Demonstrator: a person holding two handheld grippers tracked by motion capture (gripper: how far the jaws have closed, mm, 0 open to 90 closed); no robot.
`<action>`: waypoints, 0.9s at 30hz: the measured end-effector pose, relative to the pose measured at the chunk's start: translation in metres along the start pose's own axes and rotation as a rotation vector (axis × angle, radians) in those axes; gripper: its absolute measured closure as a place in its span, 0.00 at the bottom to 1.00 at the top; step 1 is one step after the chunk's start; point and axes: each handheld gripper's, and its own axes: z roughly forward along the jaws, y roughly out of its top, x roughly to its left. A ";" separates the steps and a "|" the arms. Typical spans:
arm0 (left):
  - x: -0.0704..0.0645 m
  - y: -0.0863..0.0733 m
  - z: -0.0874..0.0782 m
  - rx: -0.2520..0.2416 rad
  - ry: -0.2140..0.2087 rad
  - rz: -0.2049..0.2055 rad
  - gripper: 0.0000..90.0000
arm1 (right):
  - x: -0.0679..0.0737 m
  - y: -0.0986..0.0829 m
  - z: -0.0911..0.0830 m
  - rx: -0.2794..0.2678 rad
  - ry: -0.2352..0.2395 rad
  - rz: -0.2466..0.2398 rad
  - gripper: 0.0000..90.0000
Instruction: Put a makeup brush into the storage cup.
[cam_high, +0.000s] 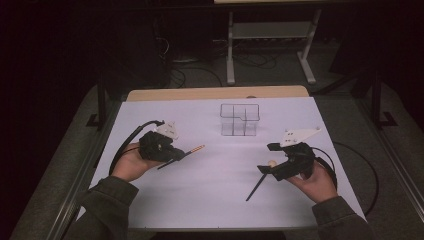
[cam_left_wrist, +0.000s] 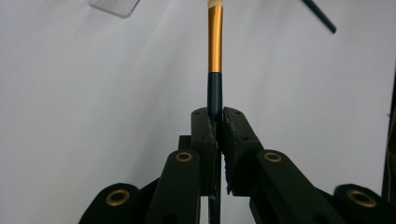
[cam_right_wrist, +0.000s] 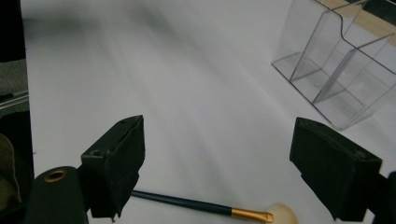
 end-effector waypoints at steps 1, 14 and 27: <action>-0.003 0.000 0.001 -0.013 -0.010 -0.010 0.93 | 0.000 0.001 0.000 -0.002 0.005 -0.001 0.19; -0.016 0.008 0.007 -0.041 -0.065 0.034 0.93 | 0.005 0.024 0.006 0.000 0.061 -0.031 0.20; -0.027 0.016 0.010 -0.073 -0.094 0.064 0.93 | 0.009 0.037 0.014 0.021 0.124 -0.066 0.22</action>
